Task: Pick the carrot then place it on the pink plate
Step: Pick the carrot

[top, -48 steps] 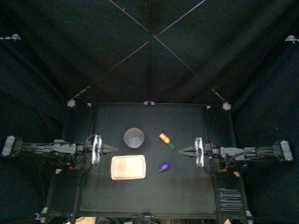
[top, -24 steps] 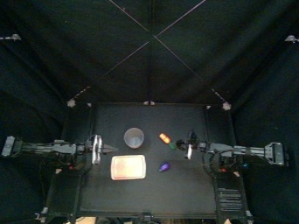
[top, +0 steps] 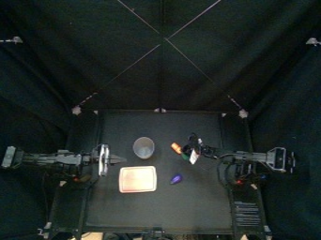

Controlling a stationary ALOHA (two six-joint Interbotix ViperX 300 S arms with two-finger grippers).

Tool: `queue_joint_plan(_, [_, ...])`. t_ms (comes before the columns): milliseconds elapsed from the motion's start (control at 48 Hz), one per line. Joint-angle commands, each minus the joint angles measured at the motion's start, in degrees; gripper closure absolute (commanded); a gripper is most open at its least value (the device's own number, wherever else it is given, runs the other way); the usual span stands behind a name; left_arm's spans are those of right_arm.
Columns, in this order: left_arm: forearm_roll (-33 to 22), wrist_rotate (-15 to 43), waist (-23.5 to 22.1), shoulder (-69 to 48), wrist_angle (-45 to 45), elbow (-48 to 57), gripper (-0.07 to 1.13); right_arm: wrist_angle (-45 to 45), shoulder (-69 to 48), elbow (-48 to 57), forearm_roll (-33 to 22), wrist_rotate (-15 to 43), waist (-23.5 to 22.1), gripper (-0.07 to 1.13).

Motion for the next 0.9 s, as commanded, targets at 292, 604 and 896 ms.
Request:
queue_joint_plan(292, [0.0, 0.0, 0.0, -0.35, -0.26, -0.88, 1.09, 0.0, 9.58, -6.15, -0.35, 0.0, -1.41, 0.08])
queue_joint_plan(604, [0.09, 0.09, -0.09, -0.35, -0.26, -0.53, 1.09, 1.23, 16.0, -8.44, -0.18, 0.0, -3.25, 0.08])
queue_joint_plan(896, [0.0, 0.0, -0.09, -0.35, -0.26, 0.0, 1.09, 2.11, 20.83, -9.32, 0.18, 0.0, -4.31, 0.08])
